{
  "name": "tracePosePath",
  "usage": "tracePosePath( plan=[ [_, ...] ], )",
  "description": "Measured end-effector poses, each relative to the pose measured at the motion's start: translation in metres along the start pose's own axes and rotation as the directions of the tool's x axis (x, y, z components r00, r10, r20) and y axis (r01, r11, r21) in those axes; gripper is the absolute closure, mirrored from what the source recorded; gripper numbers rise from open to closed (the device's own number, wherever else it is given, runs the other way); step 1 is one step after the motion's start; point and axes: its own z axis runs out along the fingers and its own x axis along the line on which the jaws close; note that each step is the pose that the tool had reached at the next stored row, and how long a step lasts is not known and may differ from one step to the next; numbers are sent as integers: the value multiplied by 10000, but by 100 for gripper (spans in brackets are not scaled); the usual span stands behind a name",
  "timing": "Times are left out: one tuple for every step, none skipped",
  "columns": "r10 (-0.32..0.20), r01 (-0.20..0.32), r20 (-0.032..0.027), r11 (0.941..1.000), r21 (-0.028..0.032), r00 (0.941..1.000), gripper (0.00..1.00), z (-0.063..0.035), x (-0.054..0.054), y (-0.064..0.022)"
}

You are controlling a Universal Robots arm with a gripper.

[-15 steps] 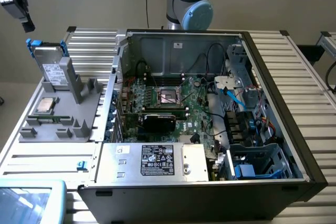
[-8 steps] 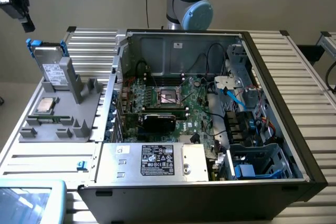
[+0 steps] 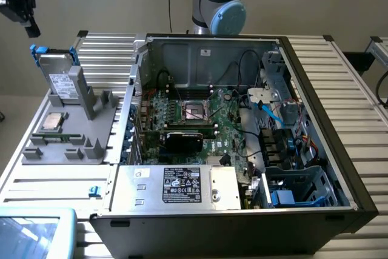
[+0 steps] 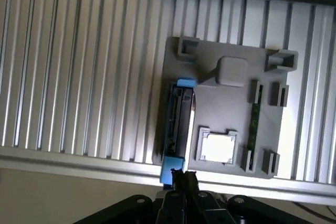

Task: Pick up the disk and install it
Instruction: 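Pick up the disk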

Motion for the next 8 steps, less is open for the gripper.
tracePosePath(
  plan=[
    [176,-176,1,9998,3,9998,89,1,0,0],
    [358,-358,3,9994,6,9994,89,2,0,0],
    [523,-523,4,9986,8,9986,89,3,0,0],
    [715,-715,6,9974,11,9974,89,4,0,0],
    [891,-891,8,9960,14,9960,89,5,0,0],
    [1066,-1066,9,9943,17,9943,89,6,0,0],
    [1240,-1240,11,9923,19,9923,89,7,0,0],
    [1414,-1414,12,9900,20,9900,89,9,0,0]
  ],
)
